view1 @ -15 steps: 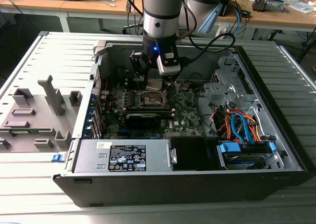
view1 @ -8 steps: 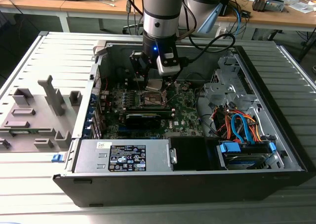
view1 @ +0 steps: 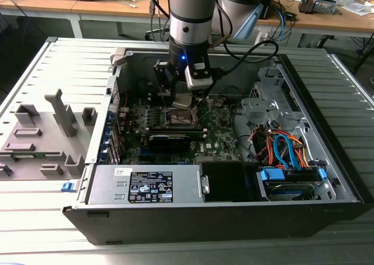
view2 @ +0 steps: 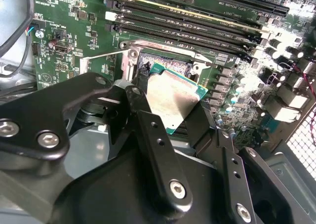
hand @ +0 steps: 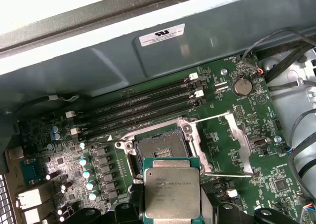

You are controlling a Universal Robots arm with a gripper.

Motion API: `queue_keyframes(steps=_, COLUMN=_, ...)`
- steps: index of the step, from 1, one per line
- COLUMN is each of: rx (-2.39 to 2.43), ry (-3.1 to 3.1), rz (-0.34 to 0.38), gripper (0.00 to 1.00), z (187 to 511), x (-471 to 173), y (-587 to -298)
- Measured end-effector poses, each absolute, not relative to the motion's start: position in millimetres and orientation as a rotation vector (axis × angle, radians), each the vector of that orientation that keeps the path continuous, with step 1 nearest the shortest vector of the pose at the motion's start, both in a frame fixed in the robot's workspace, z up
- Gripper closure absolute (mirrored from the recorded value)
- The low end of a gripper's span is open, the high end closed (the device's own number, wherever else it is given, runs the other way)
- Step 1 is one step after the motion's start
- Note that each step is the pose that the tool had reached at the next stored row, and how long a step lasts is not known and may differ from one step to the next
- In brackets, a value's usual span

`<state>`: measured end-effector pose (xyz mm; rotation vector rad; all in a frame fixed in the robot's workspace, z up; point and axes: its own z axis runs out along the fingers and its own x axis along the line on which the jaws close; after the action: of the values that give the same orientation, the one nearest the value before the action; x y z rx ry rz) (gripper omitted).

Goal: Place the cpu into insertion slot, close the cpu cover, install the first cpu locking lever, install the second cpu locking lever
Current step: 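Place the cpu into insertion slot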

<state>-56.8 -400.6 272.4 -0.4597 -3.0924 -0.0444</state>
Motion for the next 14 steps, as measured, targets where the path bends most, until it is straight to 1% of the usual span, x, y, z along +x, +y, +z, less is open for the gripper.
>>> queue_keyframes(steps=14, rx=-0.499, ry=-3.087, rz=-0.042, gripper=0.46, z=272.0, x=-56.8, y=-400.6)
